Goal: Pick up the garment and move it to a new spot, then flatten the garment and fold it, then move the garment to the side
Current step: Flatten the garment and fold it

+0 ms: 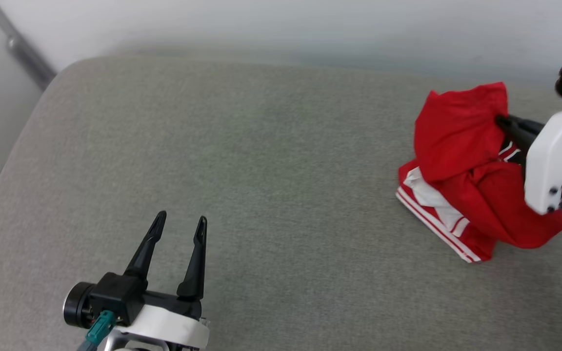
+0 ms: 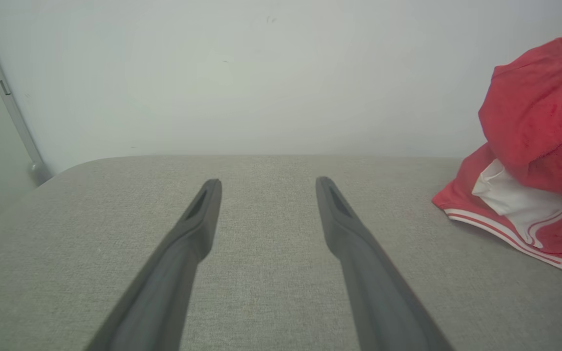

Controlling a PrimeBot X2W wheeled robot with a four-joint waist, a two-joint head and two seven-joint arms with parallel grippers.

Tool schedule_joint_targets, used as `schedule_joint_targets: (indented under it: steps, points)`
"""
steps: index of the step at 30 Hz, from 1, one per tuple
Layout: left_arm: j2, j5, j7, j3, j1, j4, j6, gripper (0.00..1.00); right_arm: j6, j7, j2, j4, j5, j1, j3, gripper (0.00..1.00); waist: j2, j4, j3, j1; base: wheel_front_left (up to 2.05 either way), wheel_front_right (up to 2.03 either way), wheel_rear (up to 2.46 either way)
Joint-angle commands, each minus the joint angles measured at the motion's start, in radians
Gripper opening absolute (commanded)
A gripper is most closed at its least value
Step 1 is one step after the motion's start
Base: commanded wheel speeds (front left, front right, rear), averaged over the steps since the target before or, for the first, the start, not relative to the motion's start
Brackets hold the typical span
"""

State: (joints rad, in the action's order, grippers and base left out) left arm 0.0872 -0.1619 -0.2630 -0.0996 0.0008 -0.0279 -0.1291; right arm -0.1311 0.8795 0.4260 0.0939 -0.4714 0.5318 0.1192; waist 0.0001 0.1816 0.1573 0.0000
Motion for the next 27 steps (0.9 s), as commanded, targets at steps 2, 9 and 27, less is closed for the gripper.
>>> schedule_joint_targets:
  steps: [2,9,27]
  points:
    - [0.002,-0.002,-0.003,-0.008,-0.023,0.005,-0.001,1.00,0.001,0.032,0.000,-0.064,-0.024,0.048,-0.006,0.00,-0.0001,0.046,0.042,0.0000,0.00,0.00,0.00]
    - [-0.006,-0.012,-0.003,-0.034,-0.069,0.016,-0.001,1.00,0.001,0.011,0.085,-0.327,0.053,0.172,-0.038,0.00,-0.0001,0.115,0.095,0.0000,0.00,0.00,0.00]
    - [0.005,-0.006,-0.003,-0.020,-0.068,0.001,-0.001,1.00,0.001,-0.602,0.002,-0.705,0.338,0.299,-0.039,1.00,-0.0001,0.038,0.031,0.0000,0.00,0.00,0.00]
